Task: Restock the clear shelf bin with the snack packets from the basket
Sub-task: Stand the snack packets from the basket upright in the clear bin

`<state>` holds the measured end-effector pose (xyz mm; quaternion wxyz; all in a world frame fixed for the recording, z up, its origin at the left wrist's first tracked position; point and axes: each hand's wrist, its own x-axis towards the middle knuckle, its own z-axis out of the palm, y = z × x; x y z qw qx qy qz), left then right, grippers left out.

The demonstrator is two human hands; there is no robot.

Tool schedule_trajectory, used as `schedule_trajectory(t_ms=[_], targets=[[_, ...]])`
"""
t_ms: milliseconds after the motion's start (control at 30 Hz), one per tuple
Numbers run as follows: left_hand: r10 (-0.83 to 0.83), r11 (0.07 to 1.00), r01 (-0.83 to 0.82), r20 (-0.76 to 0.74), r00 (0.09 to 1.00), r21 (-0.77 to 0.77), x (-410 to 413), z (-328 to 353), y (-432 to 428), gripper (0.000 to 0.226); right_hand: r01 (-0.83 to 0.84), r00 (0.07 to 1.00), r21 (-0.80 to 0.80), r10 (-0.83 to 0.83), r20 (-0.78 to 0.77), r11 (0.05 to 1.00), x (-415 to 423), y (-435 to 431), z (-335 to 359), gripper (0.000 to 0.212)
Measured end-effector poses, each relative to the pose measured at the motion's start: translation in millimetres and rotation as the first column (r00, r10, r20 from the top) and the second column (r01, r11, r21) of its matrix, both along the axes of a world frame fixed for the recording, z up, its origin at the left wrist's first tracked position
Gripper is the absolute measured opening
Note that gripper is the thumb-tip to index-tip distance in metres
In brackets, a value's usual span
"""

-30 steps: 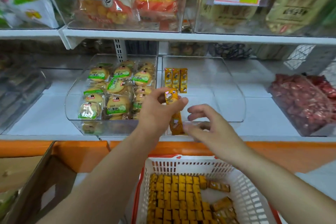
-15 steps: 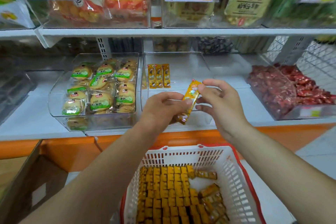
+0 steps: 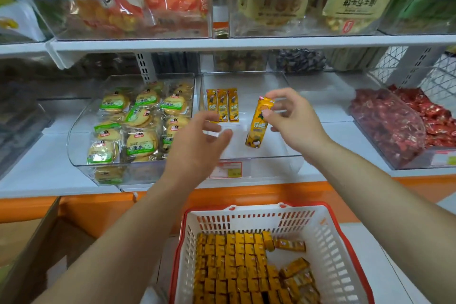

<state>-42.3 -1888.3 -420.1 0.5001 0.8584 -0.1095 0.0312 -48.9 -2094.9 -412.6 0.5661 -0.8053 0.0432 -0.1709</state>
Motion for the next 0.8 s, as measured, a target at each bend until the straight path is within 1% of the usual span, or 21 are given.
schedule_trajectory(t_ms=[100,167,233,300,400,533,633,733,800], targets=[[0.088,0.983,-0.103,0.103,0.991,0.15,18.9,-9.2,19.5,0.05,0.002,0.999,-0.16,-0.009,-0.042,0.987,61.1,-15.2,-13.5,0.028],[0.1,0.959,-0.132,0.134,0.986,0.252,25.5,-16.0,26.4,0.061,0.027,0.997,-0.217,-0.042,-0.061,0.976,100.7,-22.5,-26.7,0.027],[0.095,0.929,-0.146,0.161,0.982,0.341,28.6,-23.4,30.1,0.073,0.061,0.996,-0.314,-0.078,-0.042,0.947,135.0,-28.3,-40.5,0.027],[0.098,0.928,-0.134,0.117,0.988,0.347,30.3,-30.0,31.5,0.082,0.085,0.995,-0.381,-0.101,-0.023,0.921,161.2,-33.1,-51.8,0.026],[0.085,0.944,-0.088,0.022,0.996,0.319,33.0,-38.2,30.0,0.092,0.082,0.992,-0.415,-0.114,-0.053,0.906,188.4,-37.1,-63.8,0.028],[0.1,0.921,-0.111,0.049,0.994,0.373,35.8,-42.3,28.5,0.101,0.068,0.989,-0.496,-0.124,-0.079,0.866,208.0,-33.0,-76.7,0.025],[0.098,0.913,-0.108,0.047,0.994,0.393,37.2,-43.3,28.2,0.099,0.081,0.984,-0.532,-0.152,-0.091,0.843,210.2,-29.7,-80.6,0.03],[0.106,0.923,-0.107,0.023,0.994,0.369,36.8,-41.9,27.5,0.094,0.108,0.976,-0.495,-0.187,-0.114,0.862,206.9,-28.8,-78.4,0.037],[0.103,0.936,-0.098,0.0,0.995,0.337,36.1,-38.9,27.5,0.09,0.102,0.972,-0.514,-0.196,-0.132,0.851,198.5,-28.2,-73.4,0.041]])
